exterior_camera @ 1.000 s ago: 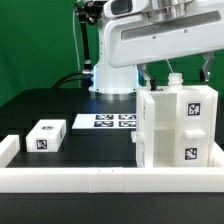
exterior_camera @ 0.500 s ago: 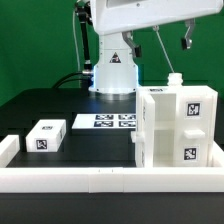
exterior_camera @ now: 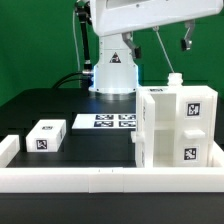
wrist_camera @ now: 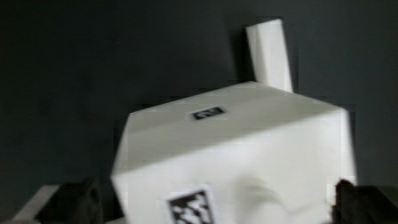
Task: Assemble cabinet
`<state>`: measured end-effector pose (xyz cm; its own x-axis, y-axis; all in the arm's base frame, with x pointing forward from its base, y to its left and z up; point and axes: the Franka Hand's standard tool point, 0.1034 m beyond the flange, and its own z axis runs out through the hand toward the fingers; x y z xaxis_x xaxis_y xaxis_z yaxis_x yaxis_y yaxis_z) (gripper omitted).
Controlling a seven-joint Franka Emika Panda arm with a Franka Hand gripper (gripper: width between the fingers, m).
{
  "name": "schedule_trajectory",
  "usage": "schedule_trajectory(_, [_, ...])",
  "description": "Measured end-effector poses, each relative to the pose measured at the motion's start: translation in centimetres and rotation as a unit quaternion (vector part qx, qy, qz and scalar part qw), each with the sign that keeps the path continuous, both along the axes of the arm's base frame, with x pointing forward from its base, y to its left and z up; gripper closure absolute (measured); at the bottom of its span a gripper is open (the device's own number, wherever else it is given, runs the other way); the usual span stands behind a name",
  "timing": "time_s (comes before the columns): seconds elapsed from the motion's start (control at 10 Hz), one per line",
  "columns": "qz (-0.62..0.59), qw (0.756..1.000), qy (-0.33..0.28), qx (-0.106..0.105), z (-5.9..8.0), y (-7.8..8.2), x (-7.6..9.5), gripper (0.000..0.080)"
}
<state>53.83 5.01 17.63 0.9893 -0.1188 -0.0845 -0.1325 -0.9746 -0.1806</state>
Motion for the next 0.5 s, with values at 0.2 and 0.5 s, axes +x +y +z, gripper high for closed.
schedule_trajectory(0.2, [-0.004,1.0,0.008,-0.004,-0.9,-3.2,-1.9,0.0151])
schedule_trajectory(0.5, [0.0,1.0,0.004,-0.005,-0.9,-3.1,-1.8,0.0151])
